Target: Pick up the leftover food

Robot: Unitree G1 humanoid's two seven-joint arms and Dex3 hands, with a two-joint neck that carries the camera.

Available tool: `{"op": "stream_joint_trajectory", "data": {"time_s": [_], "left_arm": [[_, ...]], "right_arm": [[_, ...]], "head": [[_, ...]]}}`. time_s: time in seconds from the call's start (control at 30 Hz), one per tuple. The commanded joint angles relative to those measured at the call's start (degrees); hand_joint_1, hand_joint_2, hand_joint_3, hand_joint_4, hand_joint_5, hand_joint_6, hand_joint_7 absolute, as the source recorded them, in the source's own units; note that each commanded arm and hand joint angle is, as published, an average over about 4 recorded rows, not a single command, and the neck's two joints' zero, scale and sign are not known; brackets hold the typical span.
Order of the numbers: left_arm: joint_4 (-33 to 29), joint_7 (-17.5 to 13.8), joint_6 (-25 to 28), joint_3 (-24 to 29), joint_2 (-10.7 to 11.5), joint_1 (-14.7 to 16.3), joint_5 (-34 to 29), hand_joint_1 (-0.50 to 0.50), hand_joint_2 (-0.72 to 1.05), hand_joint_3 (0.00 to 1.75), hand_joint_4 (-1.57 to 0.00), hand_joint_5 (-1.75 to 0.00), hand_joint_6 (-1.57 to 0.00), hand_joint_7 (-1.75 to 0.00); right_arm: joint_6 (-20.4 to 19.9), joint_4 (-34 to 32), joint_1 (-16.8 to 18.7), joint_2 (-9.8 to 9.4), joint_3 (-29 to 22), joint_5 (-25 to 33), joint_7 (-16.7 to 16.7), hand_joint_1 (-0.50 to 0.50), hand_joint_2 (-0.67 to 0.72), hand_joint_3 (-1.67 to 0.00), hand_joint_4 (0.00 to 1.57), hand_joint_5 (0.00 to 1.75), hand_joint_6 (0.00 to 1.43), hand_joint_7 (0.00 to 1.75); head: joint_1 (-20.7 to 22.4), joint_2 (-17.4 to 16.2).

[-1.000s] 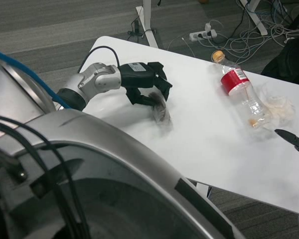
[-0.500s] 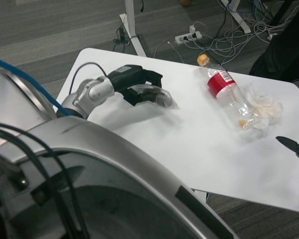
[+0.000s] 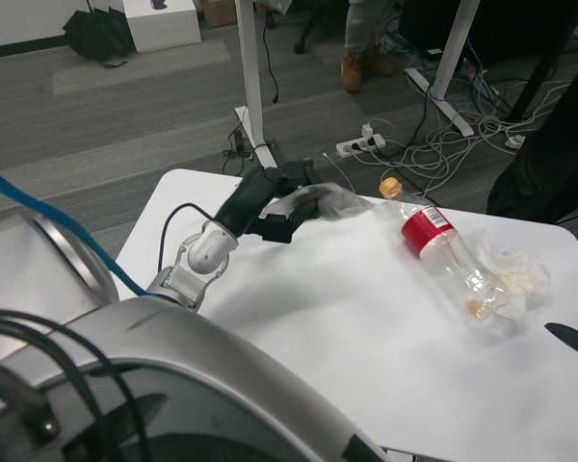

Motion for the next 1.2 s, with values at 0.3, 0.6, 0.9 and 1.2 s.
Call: {"op": "stream_joint_trajectory", "data": {"time_s": [0.3,0.6,0.9,1.2], "left_arm": [[-2.8,4.8,-6.2,-0.2,-4.5,-4.6,-8.7,-0.5,0.87,0.96,-1.57,-1.64,-1.39,-1.47],[5.0,6.4,-12.1,-2.1,-6.0,-8.5,-13.5,-0.5,0.87,0.92,-1.57,-1.64,-1.39,-1.47],[10.6,9.0,-15.5,-3.1,-6.8,-10.6,-16.2,-0.5,0.87,0.92,-1.57,-1.64,-1.39,-1.47],[13.6,10.1,-17.2,-4.4,-6.8,-11.4,-20.0,-0.5,0.87,0.87,-1.57,-1.64,-1.39,-1.47]], "right_arm": [[-0.8,-1.9,1.2,-0.33,-1.0,-0.3,0.0,-0.42,-0.03,-0.08,0.03,0.0,0.0,0.0],[-0.1,-5.2,1.2,-0.81,-0.9,-1.9,0.1,-0.42,-0.03,-0.08,0.04,0.0,0.0,0.0],[3.0,-9.7,1.2,-0.86,-0.7,-5.1,2.2,-0.42,0.03,-0.08,0.04,0.0,0.0,0.0],[6.9,-12.9,0.5,-0.55,-0.4,-6.2,5.4,-0.41,0.03,-0.08,0.06,0.0,0.0,0.0]], "head": [[-15.6,8.7],[-18.9,9.2],[-23.7,9.7],[-30.6,11.9]]}}
